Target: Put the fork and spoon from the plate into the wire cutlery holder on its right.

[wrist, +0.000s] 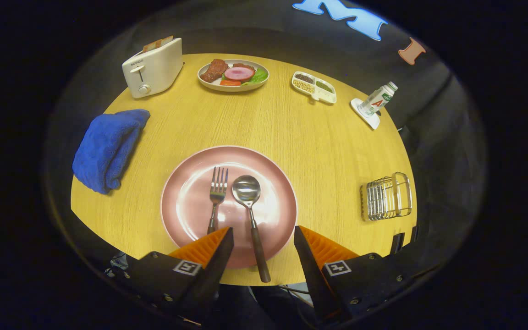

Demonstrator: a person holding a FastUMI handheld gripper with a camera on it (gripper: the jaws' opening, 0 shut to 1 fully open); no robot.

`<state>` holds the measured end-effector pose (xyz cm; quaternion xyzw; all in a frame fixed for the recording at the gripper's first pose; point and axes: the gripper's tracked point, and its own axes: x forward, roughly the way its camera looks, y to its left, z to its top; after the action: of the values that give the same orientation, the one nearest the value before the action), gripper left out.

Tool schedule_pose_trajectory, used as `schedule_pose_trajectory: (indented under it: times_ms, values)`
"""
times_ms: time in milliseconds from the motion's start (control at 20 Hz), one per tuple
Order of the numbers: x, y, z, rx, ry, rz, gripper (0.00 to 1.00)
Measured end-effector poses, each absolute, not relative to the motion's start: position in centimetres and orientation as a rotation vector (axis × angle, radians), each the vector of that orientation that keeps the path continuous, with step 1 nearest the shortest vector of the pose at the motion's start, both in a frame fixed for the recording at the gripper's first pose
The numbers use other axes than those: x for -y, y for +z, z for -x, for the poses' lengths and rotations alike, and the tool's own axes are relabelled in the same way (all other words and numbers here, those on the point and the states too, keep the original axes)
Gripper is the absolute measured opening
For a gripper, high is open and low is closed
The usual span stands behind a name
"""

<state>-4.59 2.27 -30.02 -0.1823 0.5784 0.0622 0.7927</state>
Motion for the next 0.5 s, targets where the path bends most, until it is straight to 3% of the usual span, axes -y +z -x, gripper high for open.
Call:
schedule_pose_trajectory:
  times_ms: [100,500]
  values:
    - [-2.4,-31.2,4.6,-1.273,0.149,0.398,0.67]
    - [-1.3,-34.3,5.1,-1.352,0.159,0.409,0.67]
